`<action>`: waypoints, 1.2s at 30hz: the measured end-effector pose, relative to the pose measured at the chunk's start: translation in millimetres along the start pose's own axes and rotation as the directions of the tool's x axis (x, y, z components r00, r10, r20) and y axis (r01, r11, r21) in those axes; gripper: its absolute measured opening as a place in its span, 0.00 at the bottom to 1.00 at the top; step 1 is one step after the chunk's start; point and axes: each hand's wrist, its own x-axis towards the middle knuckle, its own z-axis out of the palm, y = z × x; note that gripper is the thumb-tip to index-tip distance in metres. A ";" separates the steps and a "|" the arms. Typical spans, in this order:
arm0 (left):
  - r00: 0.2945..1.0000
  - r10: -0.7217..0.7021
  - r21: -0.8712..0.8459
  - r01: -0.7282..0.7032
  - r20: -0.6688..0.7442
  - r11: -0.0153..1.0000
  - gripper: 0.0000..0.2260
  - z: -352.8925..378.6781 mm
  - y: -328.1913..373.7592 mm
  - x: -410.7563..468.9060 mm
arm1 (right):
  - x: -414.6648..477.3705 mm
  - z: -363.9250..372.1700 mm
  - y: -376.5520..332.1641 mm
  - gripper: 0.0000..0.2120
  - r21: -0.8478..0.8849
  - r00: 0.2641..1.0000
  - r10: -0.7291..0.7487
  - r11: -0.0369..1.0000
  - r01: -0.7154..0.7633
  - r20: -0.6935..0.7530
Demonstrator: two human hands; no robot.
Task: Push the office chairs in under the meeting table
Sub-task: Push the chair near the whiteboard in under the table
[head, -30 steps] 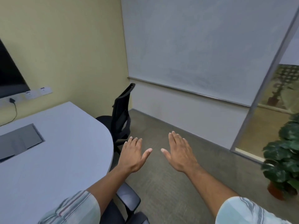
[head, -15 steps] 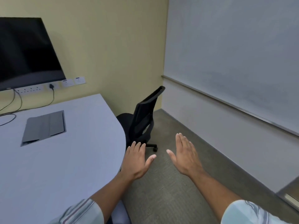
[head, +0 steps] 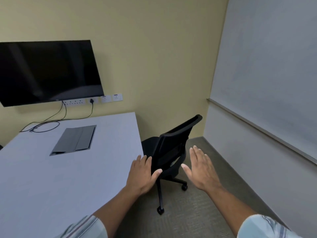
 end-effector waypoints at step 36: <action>0.936 0.029 -0.120 0.014 0.351 0.993 0.39 64.6 57.4 374.6 | 455.8 107.7 214.8 0.30 0.021 0.857 -0.482 0.873 0.487 0.181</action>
